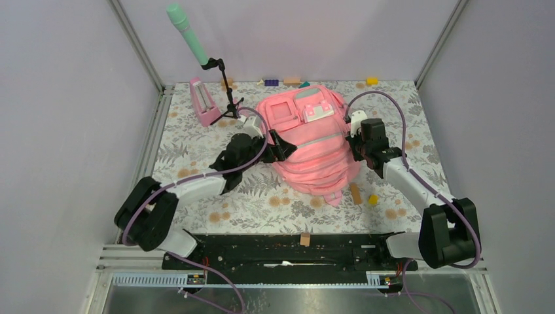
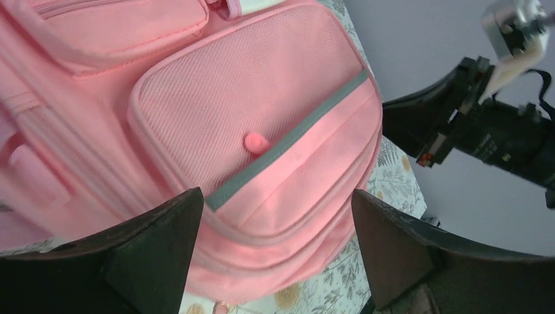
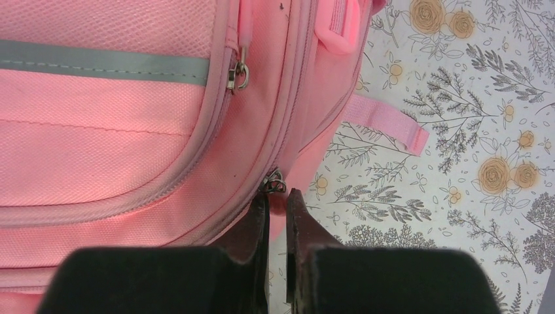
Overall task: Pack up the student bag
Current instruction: Zip the student bag at the center of the board, then unzip the student bag at the center of the board.
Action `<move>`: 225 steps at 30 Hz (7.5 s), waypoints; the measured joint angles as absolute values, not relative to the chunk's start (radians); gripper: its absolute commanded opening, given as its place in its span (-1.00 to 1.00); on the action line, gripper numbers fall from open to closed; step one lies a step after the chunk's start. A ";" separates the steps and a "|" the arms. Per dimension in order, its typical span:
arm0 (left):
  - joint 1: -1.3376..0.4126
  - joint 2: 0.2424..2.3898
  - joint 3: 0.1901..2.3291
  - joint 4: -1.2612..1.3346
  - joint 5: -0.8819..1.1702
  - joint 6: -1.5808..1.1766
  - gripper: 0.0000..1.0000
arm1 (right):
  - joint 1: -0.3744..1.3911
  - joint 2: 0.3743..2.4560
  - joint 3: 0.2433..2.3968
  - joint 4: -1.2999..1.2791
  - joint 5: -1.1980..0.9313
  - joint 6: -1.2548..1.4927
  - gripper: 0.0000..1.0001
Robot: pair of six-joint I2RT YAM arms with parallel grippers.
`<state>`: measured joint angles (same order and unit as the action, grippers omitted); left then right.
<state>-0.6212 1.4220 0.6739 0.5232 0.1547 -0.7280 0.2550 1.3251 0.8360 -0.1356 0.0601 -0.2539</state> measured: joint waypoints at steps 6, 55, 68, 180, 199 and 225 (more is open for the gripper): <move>-0.629 1.527 0.749 0.469 0.120 -0.791 0.74 | 0.255 1.307 0.825 -0.126 0.057 -0.254 -1.00; -0.542 1.372 0.656 0.311 0.212 -0.517 -1.00 | 0.282 1.294 0.878 -0.223 -0.118 -0.422 -1.00; -0.529 1.370 0.673 0.260 0.221 -0.356 -0.61 | 0.291 1.569 1.139 -0.350 -0.160 -0.602 -1.00; -1.019 1.441 0.783 0.300 -0.182 0.325 -1.00 | 0.343 1.802 1.439 -0.515 -0.147 -0.680 -1.00; -1.022 1.324 0.920 -0.169 -0.086 0.288 -1.00 | 0.328 1.198 0.945 0.022 -0.020 -0.411 0.55; -0.892 1.306 0.999 -0.379 0.210 0.284 -1.00 | 0.387 1.083 0.491 0.334 -0.383 0.917 0.18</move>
<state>-0.8917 1.3056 0.9993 -0.3794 0.2104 0.2840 0.3874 1.0832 0.4911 0.3336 -0.3828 0.9173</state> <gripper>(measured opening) 0.040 0.594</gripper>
